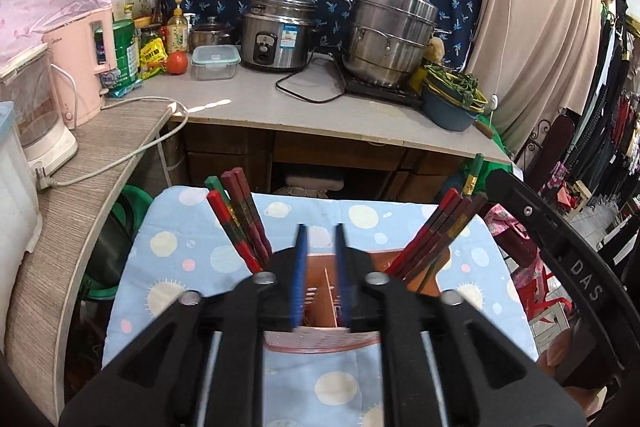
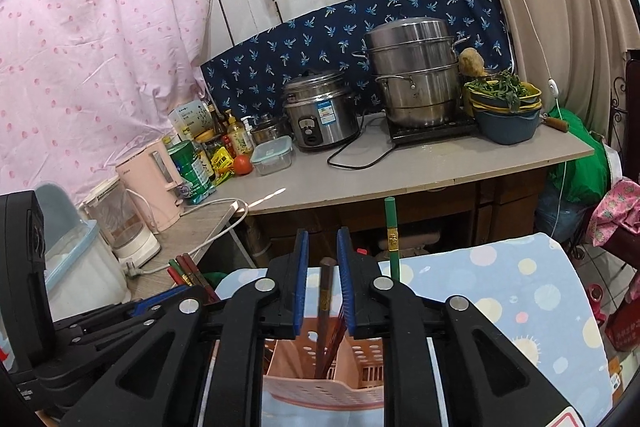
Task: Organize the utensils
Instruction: 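Lower the spoon and chopstick into the pink basket and open both grippers, then withdraw both open grippers back from the pink basket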
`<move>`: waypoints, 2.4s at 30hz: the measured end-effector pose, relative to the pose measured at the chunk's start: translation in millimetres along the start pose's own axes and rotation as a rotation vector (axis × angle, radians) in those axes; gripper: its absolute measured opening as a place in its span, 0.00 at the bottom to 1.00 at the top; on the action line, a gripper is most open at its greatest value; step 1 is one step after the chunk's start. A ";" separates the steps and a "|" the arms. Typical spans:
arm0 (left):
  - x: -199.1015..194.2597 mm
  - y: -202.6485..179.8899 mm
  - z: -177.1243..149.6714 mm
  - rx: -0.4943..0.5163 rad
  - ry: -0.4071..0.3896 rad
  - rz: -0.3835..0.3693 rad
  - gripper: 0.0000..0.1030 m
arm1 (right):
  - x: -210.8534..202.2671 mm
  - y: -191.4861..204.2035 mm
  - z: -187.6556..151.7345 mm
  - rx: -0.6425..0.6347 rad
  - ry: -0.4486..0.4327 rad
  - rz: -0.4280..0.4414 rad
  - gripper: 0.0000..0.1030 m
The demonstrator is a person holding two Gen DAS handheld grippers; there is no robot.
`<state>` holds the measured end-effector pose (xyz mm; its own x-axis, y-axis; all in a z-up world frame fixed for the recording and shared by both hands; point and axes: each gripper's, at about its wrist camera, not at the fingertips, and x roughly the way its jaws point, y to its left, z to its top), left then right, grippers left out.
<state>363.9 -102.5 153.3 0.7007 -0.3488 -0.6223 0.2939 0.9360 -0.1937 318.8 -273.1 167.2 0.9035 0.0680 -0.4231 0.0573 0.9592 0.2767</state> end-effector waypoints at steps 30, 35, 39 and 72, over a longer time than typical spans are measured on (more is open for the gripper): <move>-91.0 -38.4 -50.3 0.125 -0.059 0.183 0.62 | -100.9 6.8 -52.0 -0.025 0.073 -0.043 0.46; -101.6 -40.8 -65.7 0.133 -0.048 0.192 0.62 | -114.7 10.1 -71.2 -0.059 0.114 -0.089 0.46; -109.3 -41.2 -79.9 0.135 -0.041 0.198 0.63 | -125.4 14.7 -82.0 -0.098 0.132 -0.116 0.46; -115.7 -11.3 -162.5 0.103 0.057 0.278 0.88 | -148.5 26.0 -146.0 -0.153 0.211 -0.210 0.94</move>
<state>173.9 -65.1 104.2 0.7266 -0.0743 -0.6830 0.1629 0.9844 0.0662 124.1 -218.3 111.3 0.7700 -0.0953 -0.6309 0.1542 0.9873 0.0390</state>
